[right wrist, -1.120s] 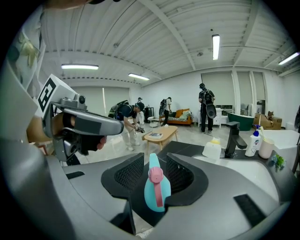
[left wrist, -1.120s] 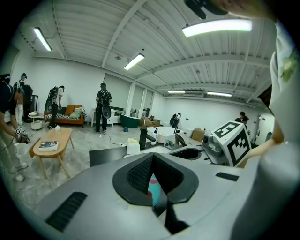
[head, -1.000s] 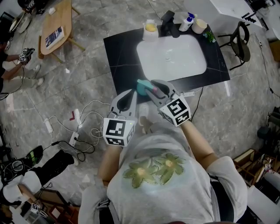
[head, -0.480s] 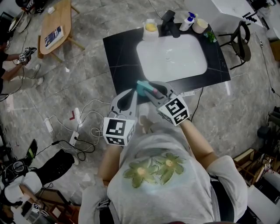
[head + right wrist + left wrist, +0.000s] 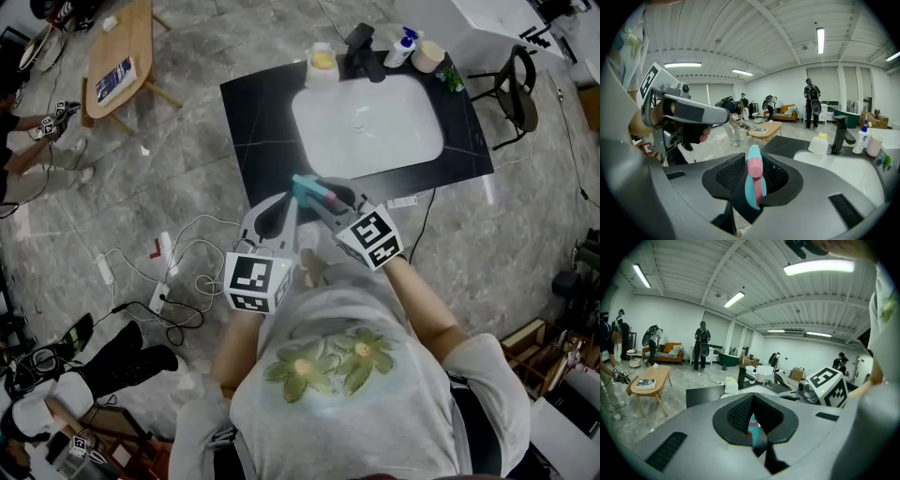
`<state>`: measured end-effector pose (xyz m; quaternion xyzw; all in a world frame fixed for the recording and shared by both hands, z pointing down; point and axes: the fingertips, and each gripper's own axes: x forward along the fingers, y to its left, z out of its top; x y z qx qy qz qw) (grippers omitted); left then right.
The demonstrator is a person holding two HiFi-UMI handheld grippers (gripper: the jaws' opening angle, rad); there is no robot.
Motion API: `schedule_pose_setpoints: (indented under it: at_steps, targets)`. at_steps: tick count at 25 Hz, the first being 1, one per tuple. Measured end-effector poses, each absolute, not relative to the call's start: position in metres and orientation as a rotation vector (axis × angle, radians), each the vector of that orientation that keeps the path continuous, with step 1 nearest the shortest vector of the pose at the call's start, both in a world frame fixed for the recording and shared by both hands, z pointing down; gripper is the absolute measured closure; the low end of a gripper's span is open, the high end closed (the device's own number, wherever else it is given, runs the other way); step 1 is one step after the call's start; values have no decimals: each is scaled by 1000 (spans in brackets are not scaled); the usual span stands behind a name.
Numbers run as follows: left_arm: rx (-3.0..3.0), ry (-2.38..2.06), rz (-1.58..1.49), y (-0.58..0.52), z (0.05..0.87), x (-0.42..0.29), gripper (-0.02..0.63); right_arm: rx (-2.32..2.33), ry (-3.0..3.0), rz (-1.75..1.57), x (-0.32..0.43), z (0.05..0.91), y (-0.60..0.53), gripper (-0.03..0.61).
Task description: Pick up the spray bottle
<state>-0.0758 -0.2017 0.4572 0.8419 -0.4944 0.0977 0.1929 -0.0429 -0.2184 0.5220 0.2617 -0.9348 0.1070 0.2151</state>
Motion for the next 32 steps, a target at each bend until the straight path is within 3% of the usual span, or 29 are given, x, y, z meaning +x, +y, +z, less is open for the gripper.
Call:
schedule_pose_setpoints:
  at_steps: [6, 32]
  targets:
    - [2360, -1399, 273, -201, 454, -79, 606, 755, -2579, 261, -41, 522, -220, 499]
    - [2370, -1420, 242, -190, 450, -90, 606, 757, -2561, 206, -42, 514, -220, 505]
